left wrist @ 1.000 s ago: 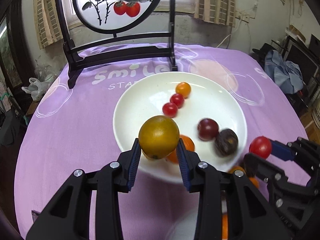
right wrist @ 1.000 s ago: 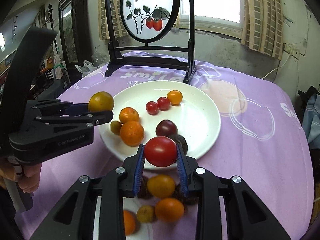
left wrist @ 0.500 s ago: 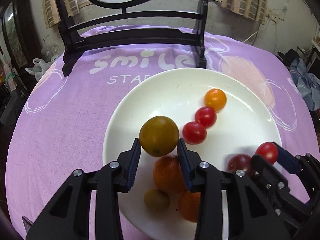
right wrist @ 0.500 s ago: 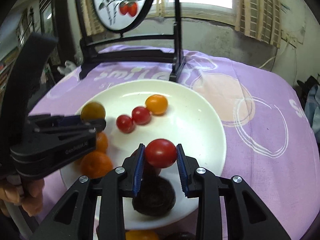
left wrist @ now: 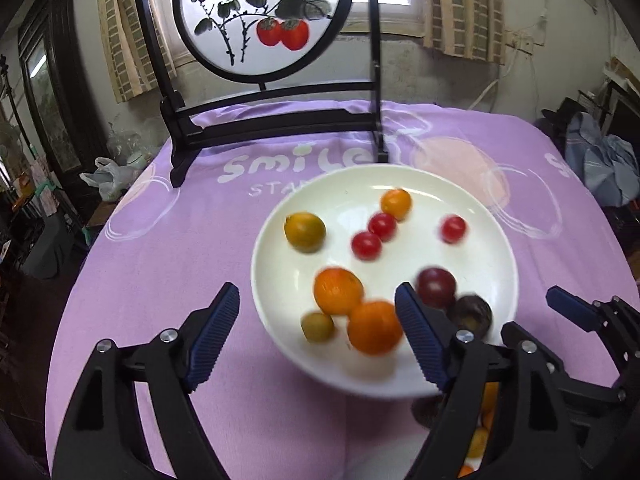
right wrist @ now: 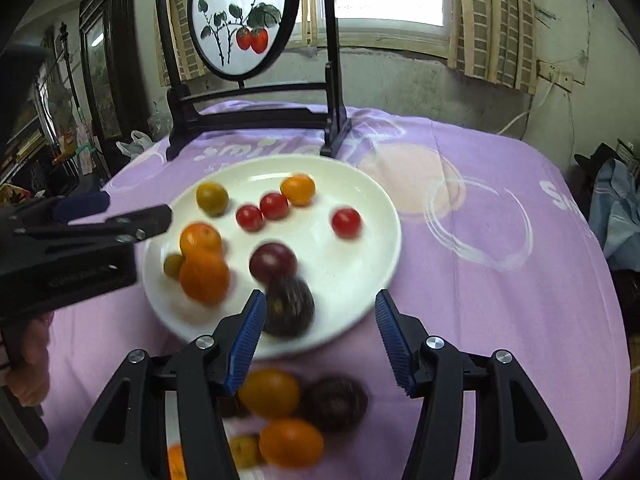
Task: Organize fruits
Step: 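Move both open tools back to the remaining fruits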
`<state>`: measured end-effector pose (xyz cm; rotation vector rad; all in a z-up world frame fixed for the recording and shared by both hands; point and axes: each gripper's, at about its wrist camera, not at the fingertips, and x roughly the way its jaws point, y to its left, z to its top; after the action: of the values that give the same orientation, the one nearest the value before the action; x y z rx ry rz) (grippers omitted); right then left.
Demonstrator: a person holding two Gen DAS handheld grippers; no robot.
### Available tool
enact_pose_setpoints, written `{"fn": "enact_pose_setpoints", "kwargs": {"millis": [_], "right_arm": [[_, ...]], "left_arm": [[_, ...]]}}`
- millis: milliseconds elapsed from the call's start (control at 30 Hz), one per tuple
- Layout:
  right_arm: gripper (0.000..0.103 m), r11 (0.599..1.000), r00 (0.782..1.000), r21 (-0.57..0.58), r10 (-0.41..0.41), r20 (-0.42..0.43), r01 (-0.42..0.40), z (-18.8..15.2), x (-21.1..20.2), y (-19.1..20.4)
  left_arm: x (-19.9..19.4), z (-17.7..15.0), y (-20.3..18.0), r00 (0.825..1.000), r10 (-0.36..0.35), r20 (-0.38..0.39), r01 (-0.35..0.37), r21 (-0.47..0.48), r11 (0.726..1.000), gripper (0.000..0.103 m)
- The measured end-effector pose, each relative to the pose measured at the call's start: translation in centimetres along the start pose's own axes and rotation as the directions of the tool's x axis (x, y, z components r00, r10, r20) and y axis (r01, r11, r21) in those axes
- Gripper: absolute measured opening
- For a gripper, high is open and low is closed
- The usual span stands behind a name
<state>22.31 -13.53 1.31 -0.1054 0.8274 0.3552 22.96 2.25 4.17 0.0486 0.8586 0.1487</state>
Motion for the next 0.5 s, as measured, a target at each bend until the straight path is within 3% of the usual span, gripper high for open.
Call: {"fn": "enact_pose_setpoints", "kwargs": {"millis": [433,500], "right_arm": [[0.058,0.999,0.999,0.051,-0.003,-0.051,0.005,-8.2,-3.8,-0.6],[0.060,0.998,0.999,0.061,-0.001,-0.047,0.004,-8.9,-4.3,-0.7]], "left_arm": [[-3.2,-9.7,-1.1,0.993,-0.093,-0.078,0.092,-0.012,0.996,0.078],[-3.6,-10.6,-1.4,0.991,-0.109,-0.083,0.108,-0.012,0.994,0.084]]}}
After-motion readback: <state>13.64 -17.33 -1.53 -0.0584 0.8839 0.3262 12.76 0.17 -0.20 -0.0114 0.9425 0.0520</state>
